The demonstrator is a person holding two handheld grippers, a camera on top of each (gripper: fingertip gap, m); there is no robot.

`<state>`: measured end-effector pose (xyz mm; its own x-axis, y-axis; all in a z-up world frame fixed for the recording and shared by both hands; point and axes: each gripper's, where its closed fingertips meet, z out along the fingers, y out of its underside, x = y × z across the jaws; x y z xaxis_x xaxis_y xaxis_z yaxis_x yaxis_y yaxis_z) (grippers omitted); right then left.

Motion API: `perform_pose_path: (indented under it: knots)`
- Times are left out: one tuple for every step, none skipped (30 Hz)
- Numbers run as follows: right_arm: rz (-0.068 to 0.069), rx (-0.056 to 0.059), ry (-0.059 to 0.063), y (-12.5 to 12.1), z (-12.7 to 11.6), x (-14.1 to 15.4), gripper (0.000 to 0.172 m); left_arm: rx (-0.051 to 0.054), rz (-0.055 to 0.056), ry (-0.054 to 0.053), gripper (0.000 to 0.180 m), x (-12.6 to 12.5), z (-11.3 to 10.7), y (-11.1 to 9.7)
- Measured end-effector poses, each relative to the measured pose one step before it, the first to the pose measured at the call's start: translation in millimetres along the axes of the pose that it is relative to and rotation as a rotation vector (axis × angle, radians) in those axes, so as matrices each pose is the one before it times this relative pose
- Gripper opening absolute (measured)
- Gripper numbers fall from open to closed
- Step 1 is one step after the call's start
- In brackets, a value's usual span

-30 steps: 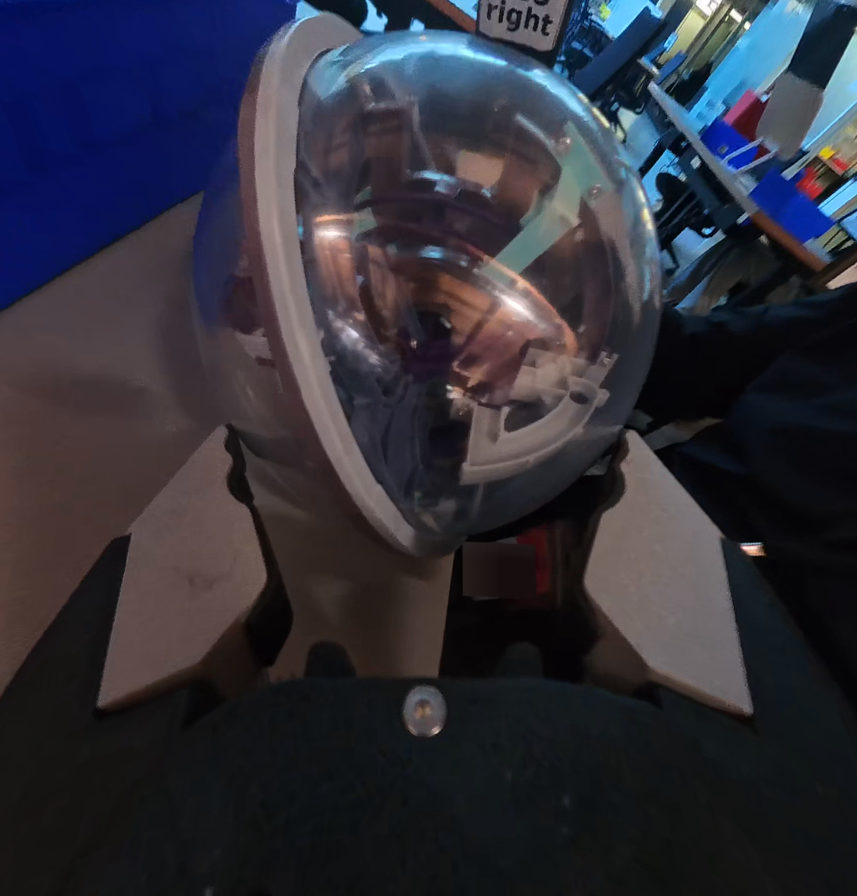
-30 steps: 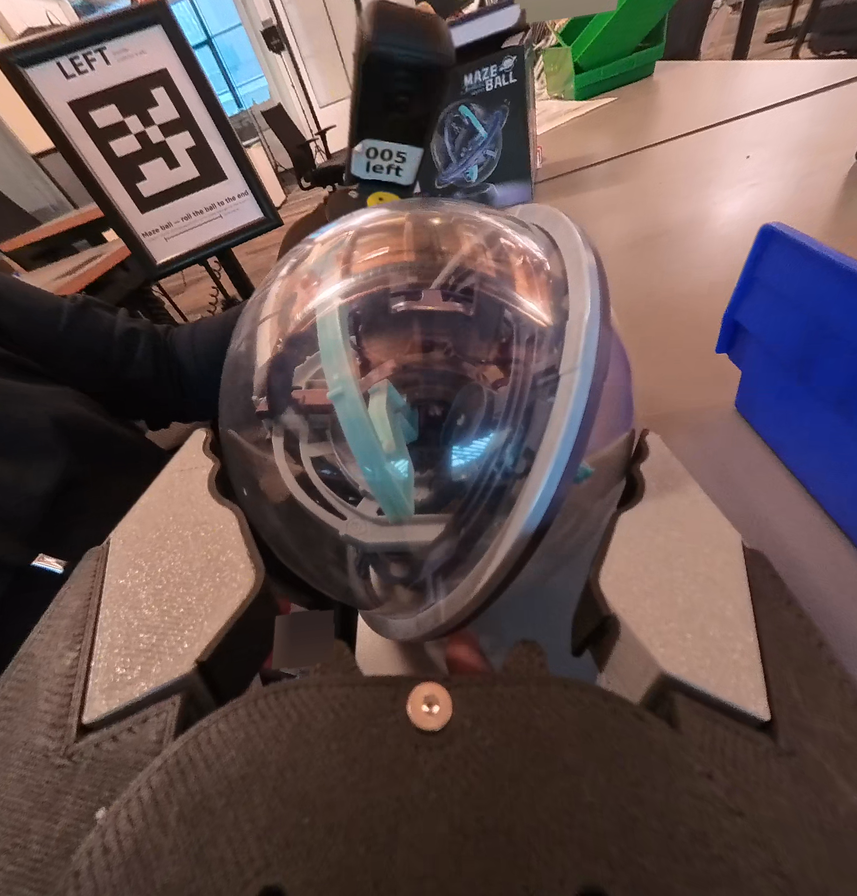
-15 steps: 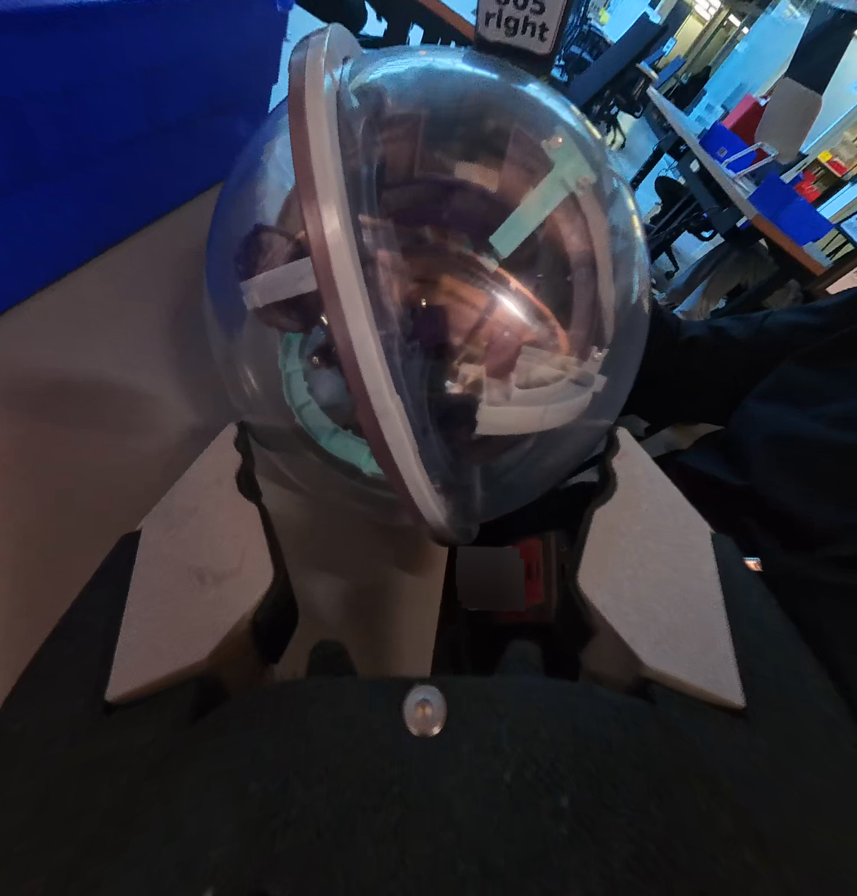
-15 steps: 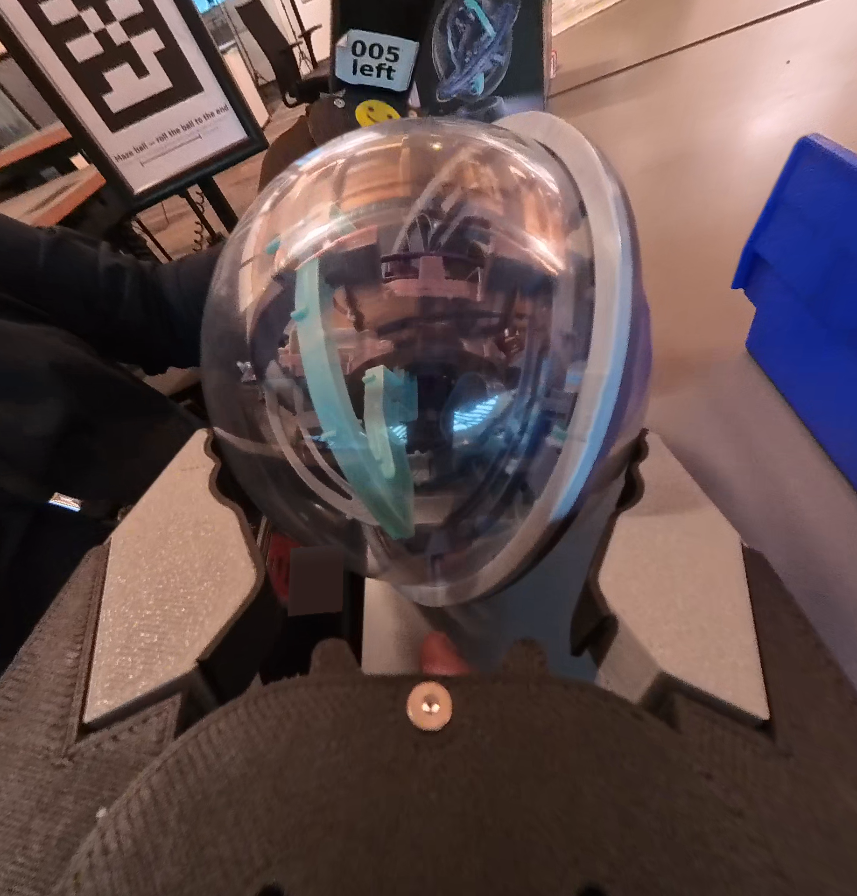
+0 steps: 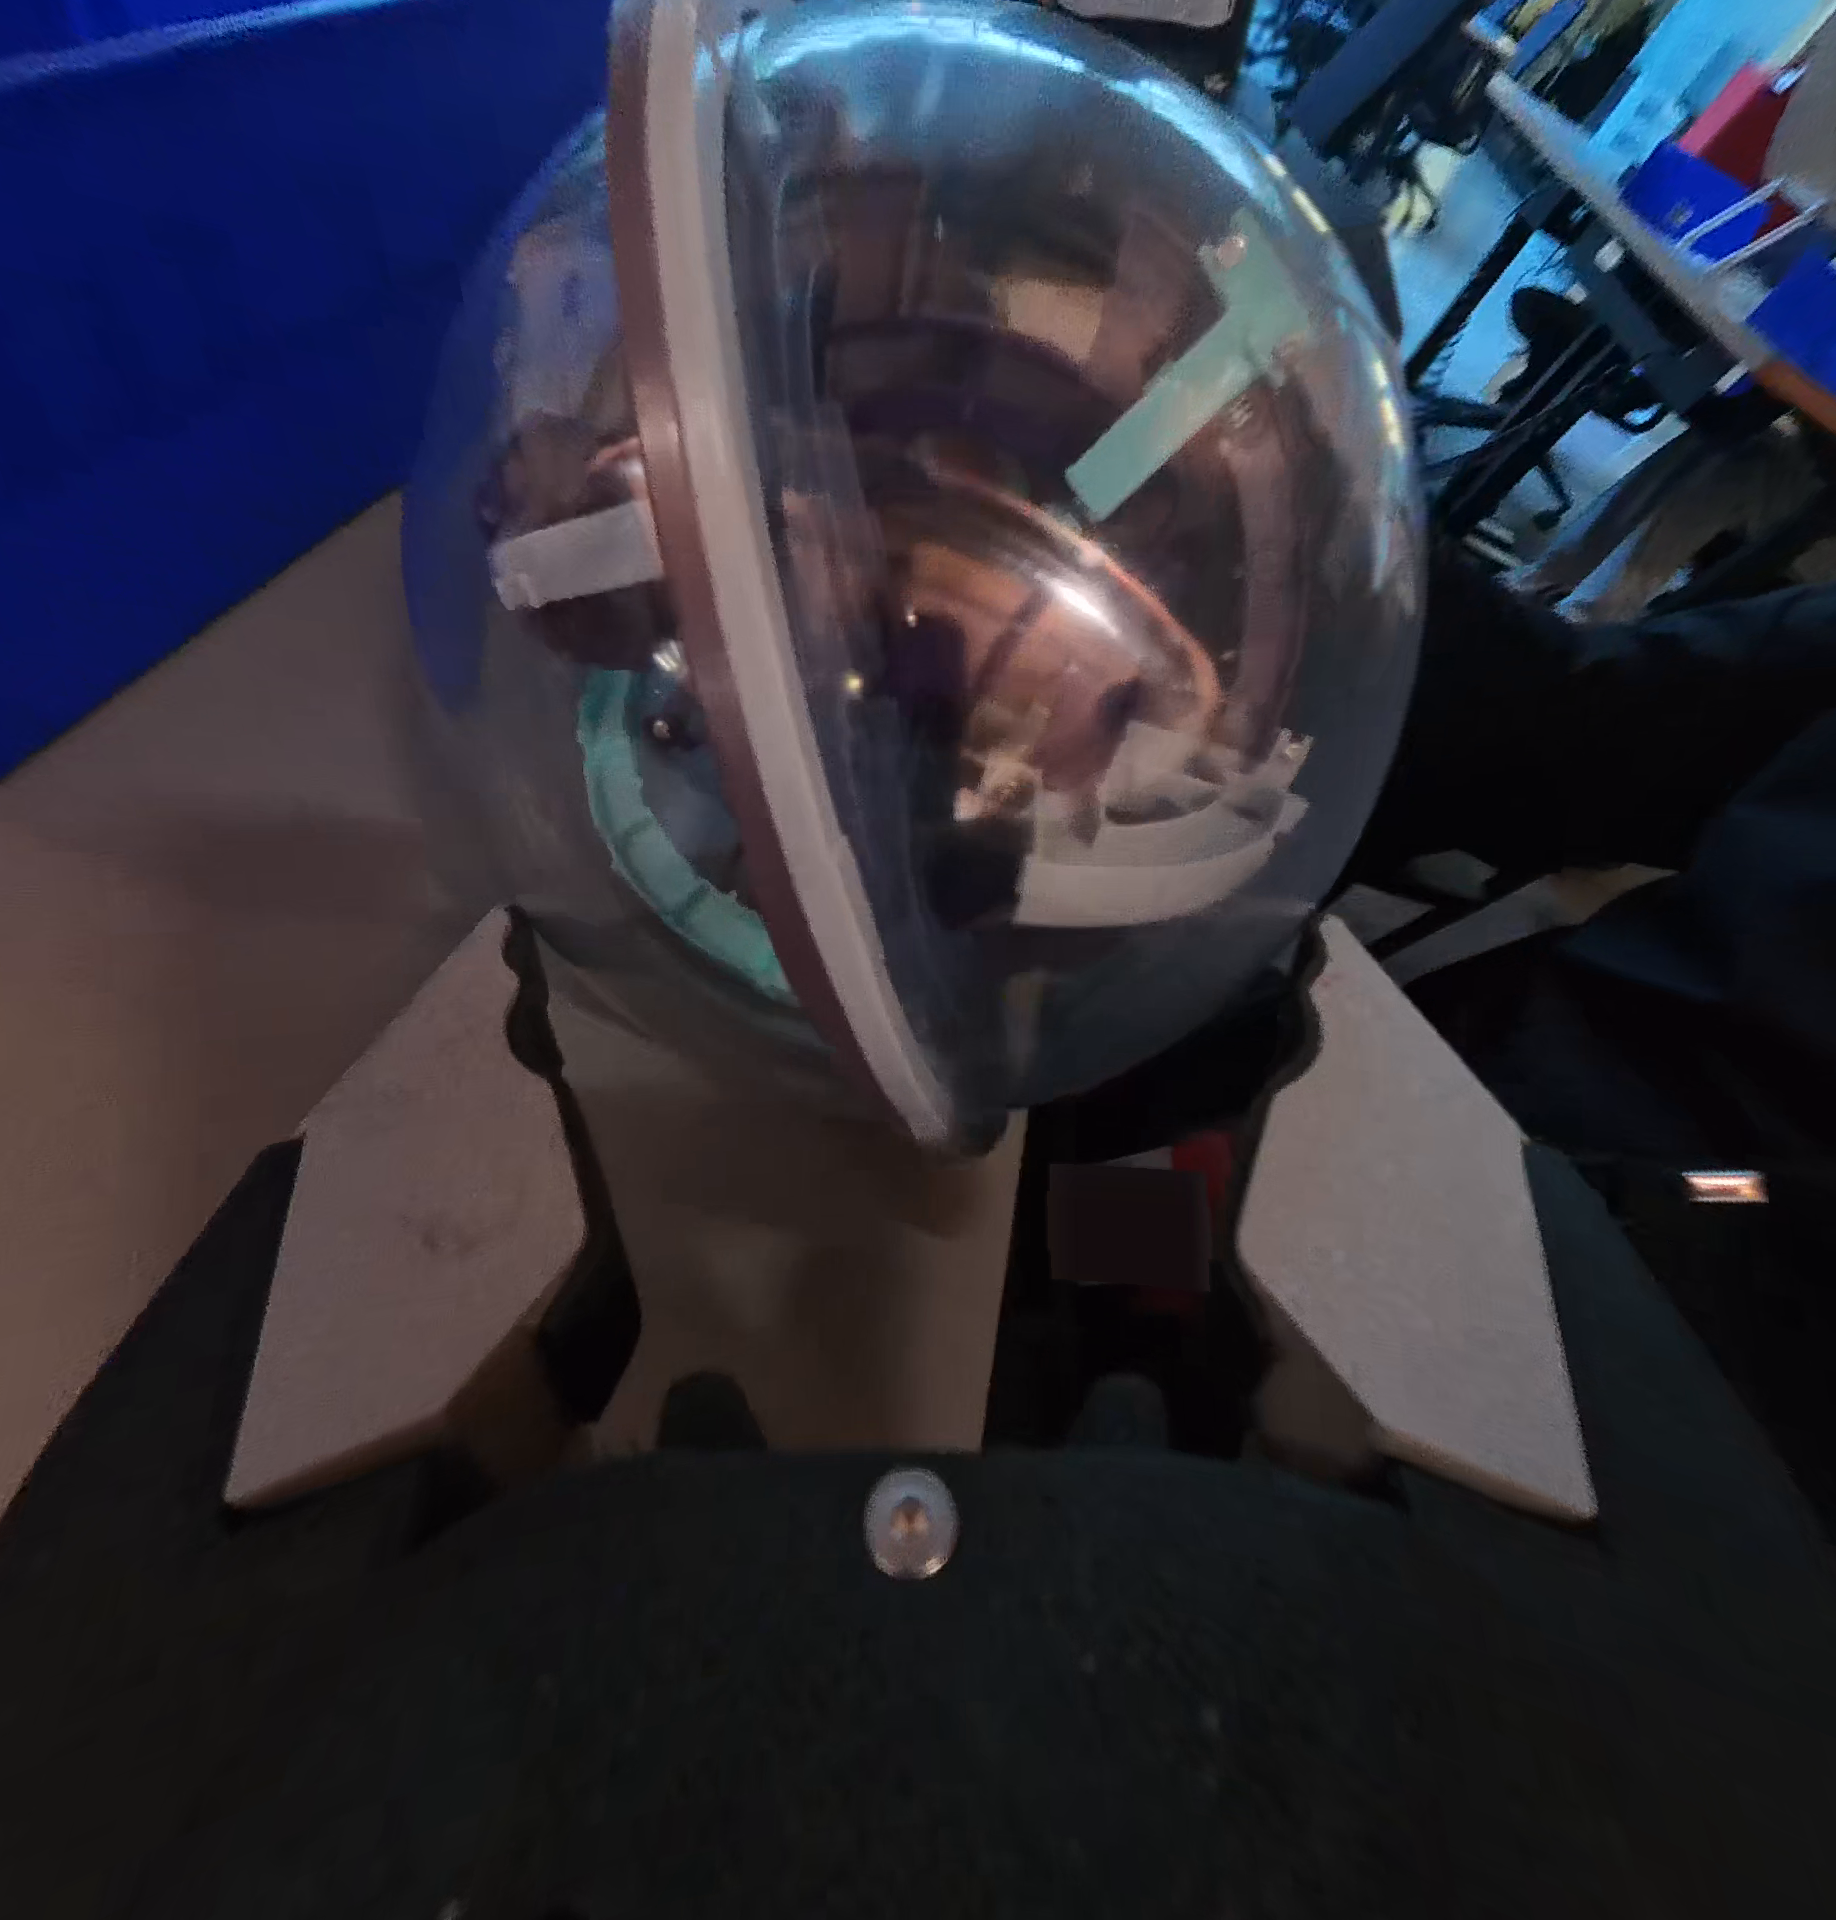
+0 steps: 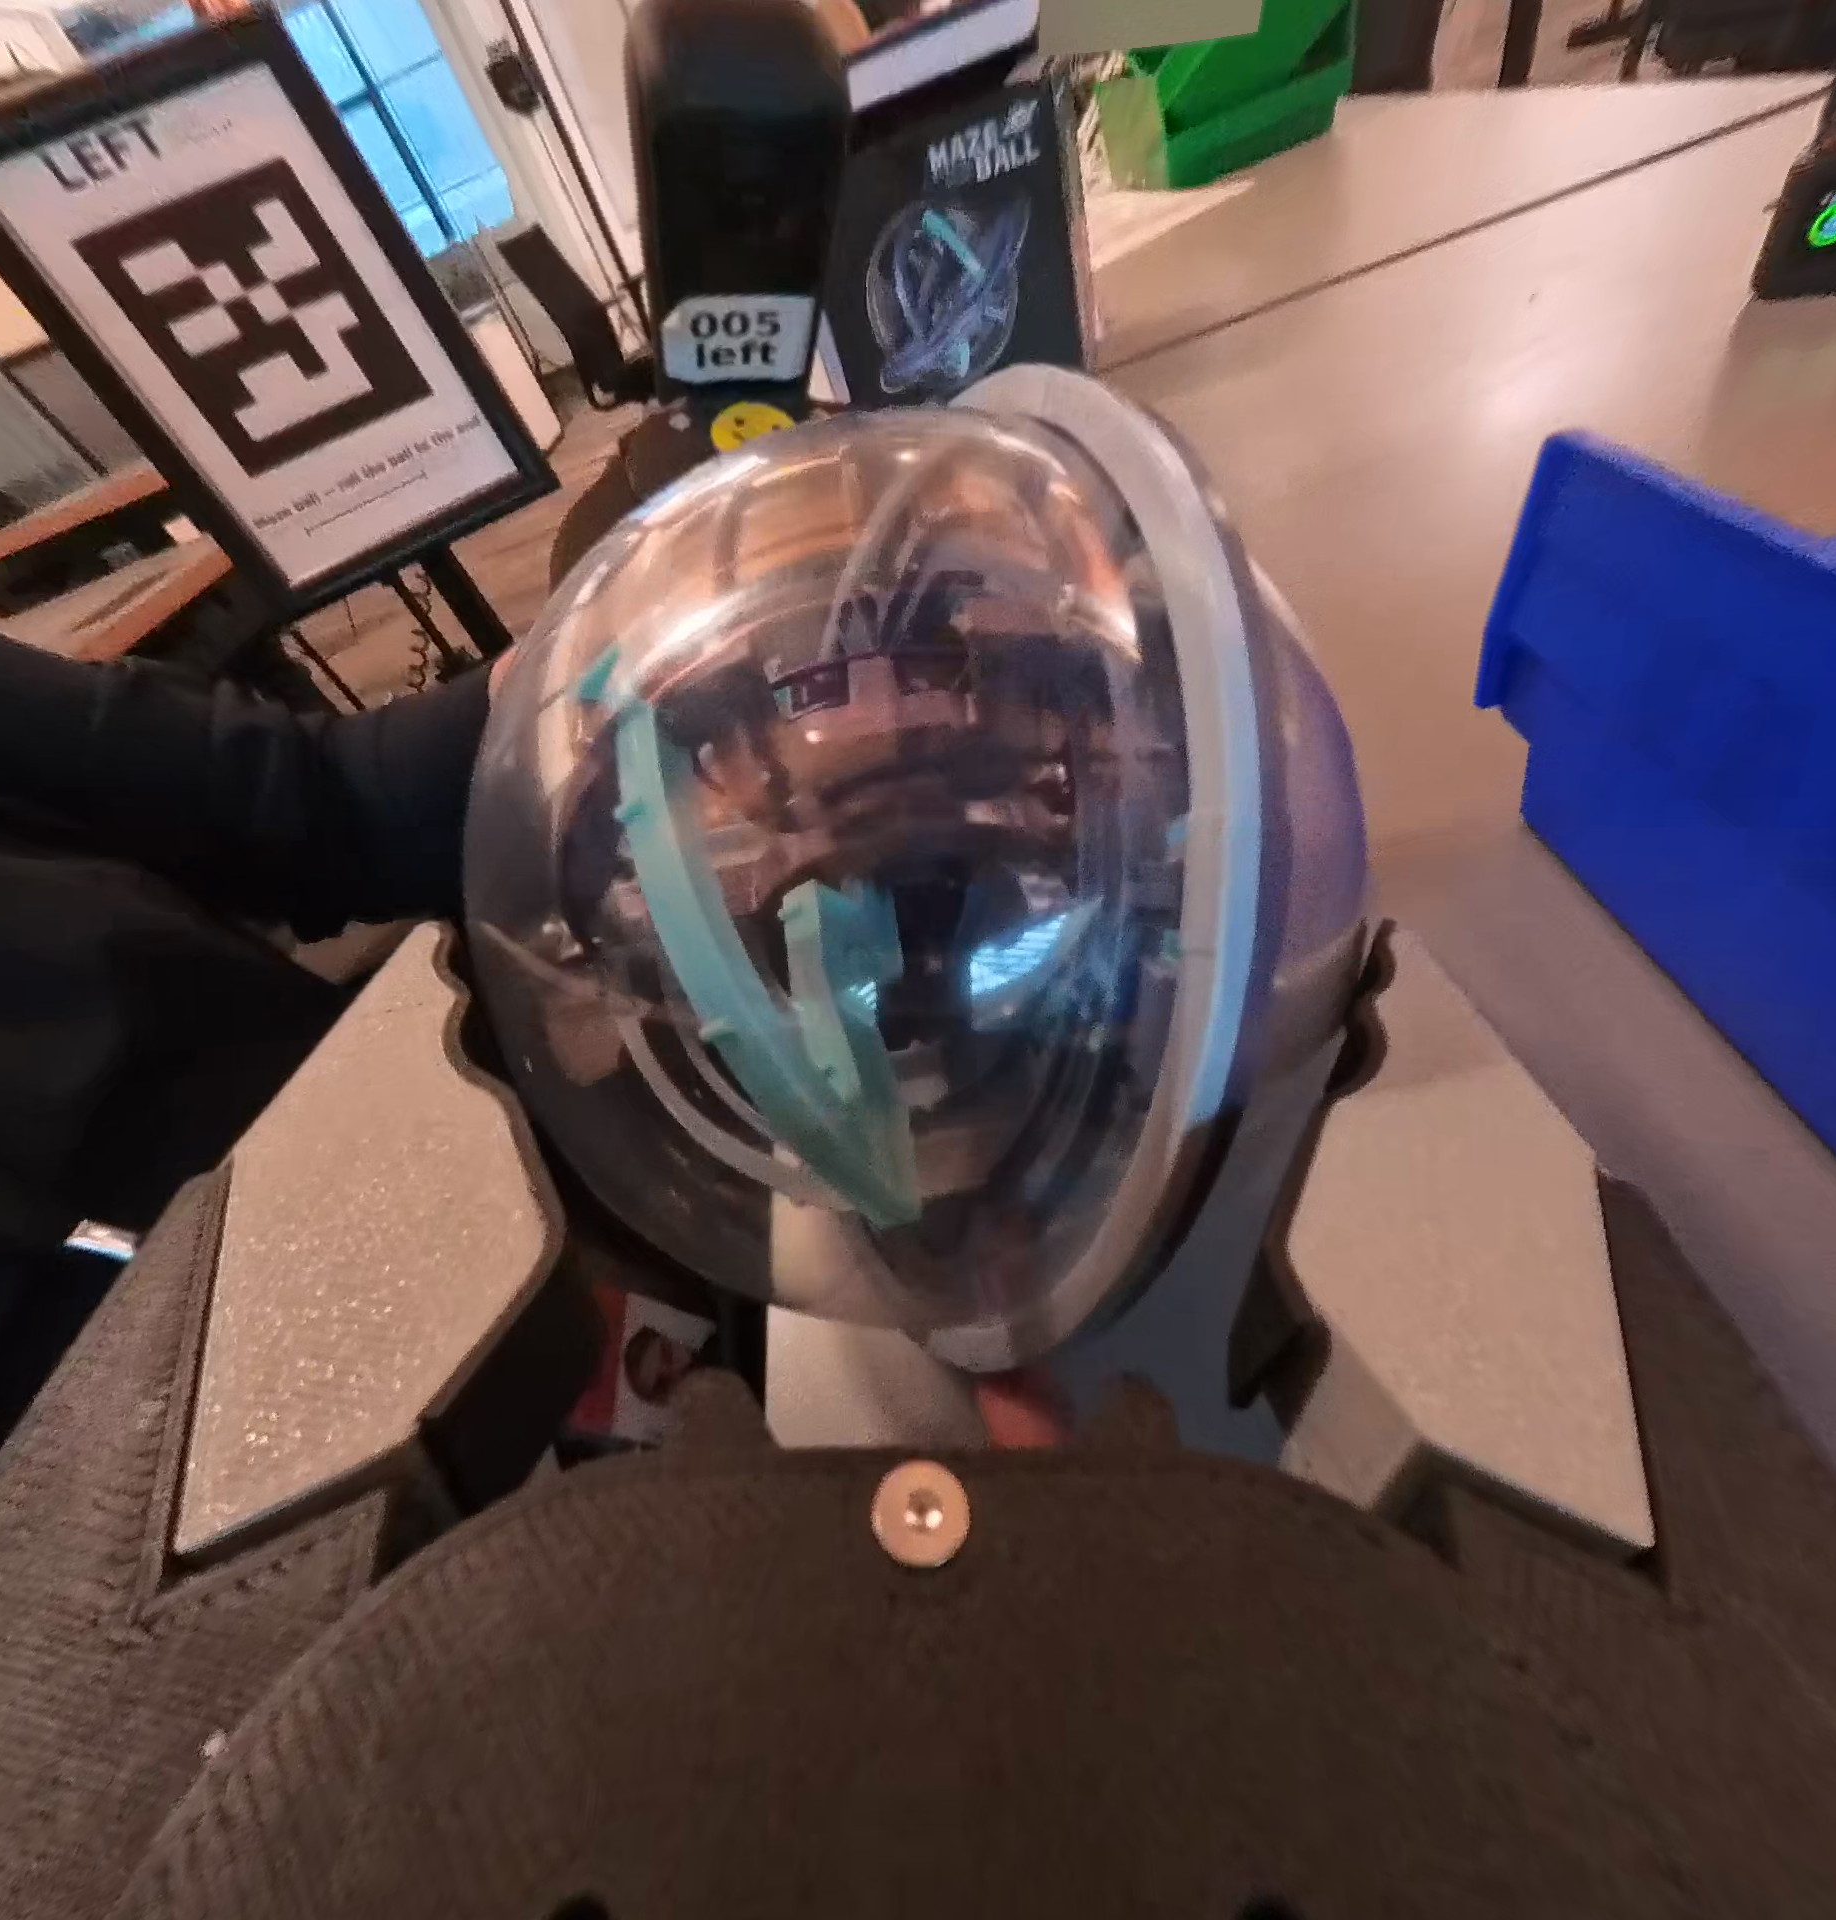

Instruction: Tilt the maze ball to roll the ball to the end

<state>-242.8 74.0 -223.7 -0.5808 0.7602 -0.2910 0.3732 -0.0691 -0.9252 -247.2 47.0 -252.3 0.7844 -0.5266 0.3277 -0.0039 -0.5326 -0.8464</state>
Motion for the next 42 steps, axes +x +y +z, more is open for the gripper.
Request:
perform_pose_path:
  knots:
    - [-0.0048, 0.0168, 0.0005, -2.44, 0.02, 1.26, 0.156, -0.0034, 0.0045, -0.0082, 0.137, -1.23, 0.76, 0.18]
    - [0.0008, 0.0082, -0.0002, -0.95, 0.00, 0.77, 0.156, 0.0011, -0.0032, 0.0018, 0.137, -0.59, 0.47, 0.07]
    - [0.0073, 0.0001, -0.0005, -0.01, -0.34, 0.71, 0.157, 0.0103, -0.0057, 0.0037, 0.137, -0.40, 0.13, -1.07]
    - [0.0058, -0.0056, 0.0005, 0.62, -0.28, 0.78, 0.157, 0.0136, -0.0021, 0.0017, 0.137, -0.62, 0.11, -1.42]
    - [-0.0003, -0.0042, 0.0015, 0.41, -0.20, 0.69, 0.157, 0.0096, 0.0032, -0.0001, 0.137, -0.77, 0.05, -1.04]
    - [-0.0055, -0.0002, 0.0016, 0.10, -0.16, 0.50, 0.156, 0.0029, 0.0062, -0.0006, 0.137, -0.82, -0.07, -0.28]
    - [-0.0072, 0.0032, -0.0003, -0.40, -0.09, 0.21, 0.156, -0.0028, 0.0054, 0.0003, 0.137, -0.45, -0.05, 0.51]
    - [-0.0054, 0.0047, -0.0046, -0.46, -0.26, -0.09, 0.155, -0.0031, 0.0015, 0.0030, 0.137, -0.03, -0.41, 0.73]
    - [-0.0026, 0.0062, -0.0086, -0.47, -0.39, -0.62, 0.154, -0.0015, 0.0013, 0.0040, 0.137, 0.13, -0.49, 0.83]
    - [0.0009, 0.0078, -0.0100, -0.68, -0.82, -0.74, 0.152, -0.0009, -0.0002, 0.0068, 0.136, 0.52, -0.63, 1.03]
    - [0.0045, 0.0091, -0.0088, -0.97, -1.10, -0.63, 0.150, -0.0039, -0.0024, 0.0085, 0.136, 0.48, -0.79, 1.38]
    - [0.0060, 0.0083, -0.0075, -1.14, -1.40, -0.27, 0.147, -0.0038, -0.0002, 0.0059, 0.135, 0.08, -1.23, 1.26]
    - [0.0041, 0.0051, -0.0067, -0.69, -1.76, -0.02, 0.144, -0.0009, 0.0000, 0.0032, 0.133, -0.14, -1.54, 0.81]
    - [-0.0005, 0.0034, -0.0049, -0.23, -1.86, 0.47, 0.143, 0.0031, 0.0022, 0.0002, 0.131, -0.67, -1.47, 0.13]
    - [0.0001, 0.0044, -0.0014, -0.04, -1.65, 1.09, 0.141, 0.0066, 0.0019, -0.0013, 0.129, -0.97, -1.25, -0.28]
    - [0.0046, 0.0029, 0.0004, 0.33, -1.36, 1.29, 0.141, 0.0074, -0.0007, -0.0011, 0.127, -1.25, -0.92, -0.47]
    - [0.0053, -0.0026, -0.0014, 1.36, -0.98, 1.05, 0.140, 0.0051, -0.0016, 0.0017, 0.125, -1.04, -0.34, -0.13]
    - [0.0072, -0.0064, -0.0044, 2.16, -0.67, 0.96, 0.140, 0.0012, 0.0003, 0.0046, 0.124, -0.51, 0.01, 0.59]
    - [0.0137, -0.0021, -0.0072, 1.75, -0.16, 0.63, 0.141, 0.0004, 0.0036, 0.0027, 0.122, -0.70, 0.82, 0.90]
    - [0.0137, 0.0055, -0.0082, 0.85, 0.53, 0.45, 0.142, 0.0009, -0.0044, 0.0060, 0.123, -0.14, 1.11, 0.32]
    - [0.0082, 0.0064, -0.0059, 0.46, 1.34, 0.32, 0.143, -0.0030, -0.0072, 0.0058, 0.124, -0.01, 0.87, 0.13]
    - [0.0076, -0.0036, -0.0045, 1.20, 1.42, -0.06, 0.145, -0.0014, 0.0020, 0.0017, 0.124, -0.10, 0.43, -0.10]
    - [0.0029, -0.0082, -0.0029, 1.16, 1.15, -0.30, 0.146, -0.0015, 0.0086, -0.0013, 0.125, 0.13, 0.08, 0.02]
    - [-0.0027, -0.0048, -0.0004, 0.64, 0.63, -0.48, 0.146, -0.0003, 0.0073, -0.0018, 0.125, 0.08, -0.23, 0.23]
    - [-0.0018, -0.0027, 0.0002, 0.35, 0.56, -0.38, 0.146, 0.0008, 0.0036, 0.0003, 0.126, 0.19, -0.41, 0.01]
    - [0.0020, -0.0015, 0.0001, 0.25, 0.48, 0.05, 0.146, 0.0016, 0.0011, 0.0013, 0.126, -0.09, -0.42, -0.30]
    - [0.0060, 0.0002, 0.0008, 0.11, 0.50, 0.22, 0.146, 0.0026, -0.0039, 0.0029, 0.126, -0.29, -0.38, -0.38]
    - [0.0070, -0.0002, 0.0018, 0.06, 0.75, 0.39, 0.147, 0.0045, -0.0071, 0.0039, 0.126, -0.33, -0.24, -0.58]
    - [0.0037, -0.0017, 0.0026, 0.21, 0.68, 0.33, 0.147, 0.0044, -0.0035, 0.0015, 0.126, -0.24, -0.42, -0.58]
    - [-0.0010, -0.0027, 0.0037, 0.29, 0.77, 0.10, 0.148, 0.0028, 0.0031, -0.0021, 0.126, -0.30, -0.34, -0.54]
    - [-0.0043, -0.0028, 0.0057, 0.10, 1.05, 0.14, 0.148, 0.0008, 0.0072, -0.0050, 0.126, -0.36, -0.29, -0.34]
    - [-0.0053, -0.0030, 0.0081, -0.08, 1.41, 0.31, 0.150, -0.0013, 0.0082, -0.0075, 0.127, -0.52, -0.29, -0.36]
    - [-0.0054, -0.0031, 0.0095, -0.34, 1.77, 0.39, 0.151, -0.0050, 0.0086, -0.0106, 0.127, -0.82, -0.44, -0.30]
    - [-0.0052, -0.0005, 0.0074, -1.08, 1.77, 0.54, 0.153, -0.0098, 0.0084, -0.0116, 0.127, -0.83, -0.97, -0.44]
    - [-0.0046, 0.0065, 0.0024, -2.81, 1.21, 0.05, 0.153, -0.0053, 0.0058, -0.0087, 0.127, -0.51, -1.80, -1.92]
    - [-0.0033, 0.0160, -0.0018, -5.06, 0.56, -0.65, 0.153, 0.0079, 0.0040, -0.0051, 0.127, 0.08, -3.15, -4.83]
    - [-0.0019, 0.0186, -0.0038, -6.63, 0.07, -1.22, 0.153, 0.0211, 0.0046, -0.0041, 0.127, 0.33, -4.24, -7.72]
    - [-0.0044, 0.0158, -0.0036, -7.31, 0.04, -1.72, 0.153, 0.0260, 0.0094, -0.0048, 0.127, 0.65, -4.68, -9.28]
    - [-0.0100, 0.0168, -0.0022, -8.44, 0.21, -2.01, 0.153, 0.0258, 0.0143, -0.0061, 0.127, 0.84, -4.74, -9.59]
    - [-0.0150, 0.0179, -0.0001, -9.45, 0.51, -2.37, 0.153, 0.0171, 0.0156, -0.0059, 0.127, 0.83, -4.45, -8.77]
    - [-0.0189, 0.0128, 0.0019, -9.76, 0.71, -2.50, 0.153, 0.0046, 0.0160, -0.0051, 0.127, 0.89, -4.06, -7.73]
    - [-0.0235, 0.0084, 0.0032, -10.04, 0.79, -2.71, 0.153, -0.0054, 0.0190, -0.0062, 0.127, 1.10, -4.04, -6.89]
